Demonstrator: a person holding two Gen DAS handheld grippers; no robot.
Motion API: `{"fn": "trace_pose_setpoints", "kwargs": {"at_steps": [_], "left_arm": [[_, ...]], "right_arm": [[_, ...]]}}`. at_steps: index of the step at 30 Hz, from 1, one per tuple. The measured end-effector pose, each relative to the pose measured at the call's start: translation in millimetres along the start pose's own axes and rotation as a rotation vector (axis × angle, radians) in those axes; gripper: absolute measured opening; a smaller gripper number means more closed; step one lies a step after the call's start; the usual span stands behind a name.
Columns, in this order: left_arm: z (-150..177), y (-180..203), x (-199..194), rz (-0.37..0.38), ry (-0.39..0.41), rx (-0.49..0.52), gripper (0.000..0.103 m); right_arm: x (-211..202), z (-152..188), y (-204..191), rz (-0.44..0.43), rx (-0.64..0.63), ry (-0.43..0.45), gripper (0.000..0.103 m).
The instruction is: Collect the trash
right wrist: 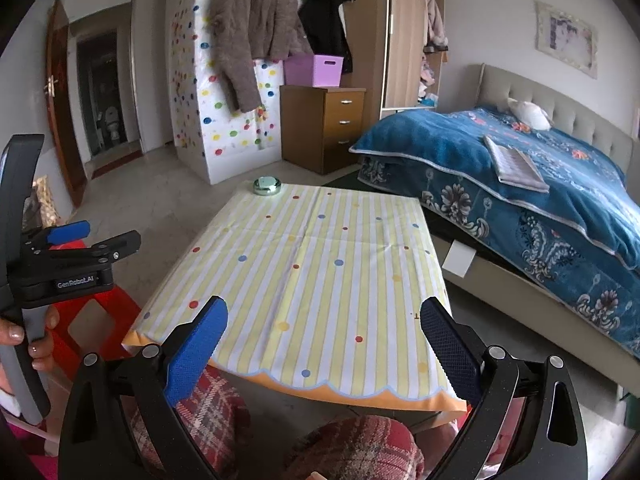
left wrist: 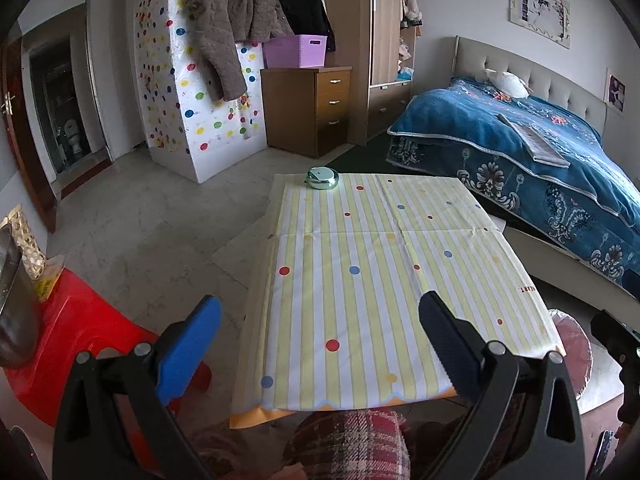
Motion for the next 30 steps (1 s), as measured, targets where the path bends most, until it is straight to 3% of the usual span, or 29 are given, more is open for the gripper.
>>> {"fn": "trace_pose_setpoints", "kwargs": {"at_steps": [30], "left_arm": [[2, 2, 8, 0.0, -0.013, 0.007, 0.096]], "right_arm": [[5, 0, 12, -0.001, 0.02, -0.008, 0.096]]}}
Point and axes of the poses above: each gripper's, at about its wrist camera, not at the fingertips, and x roughly the way its jaws point, y to its right, z to its underside, the point moved 8 cm from there along x, roughly the way its jaws point, and after that the axes turned 5 degrees about -z, right-handed, at the moved point
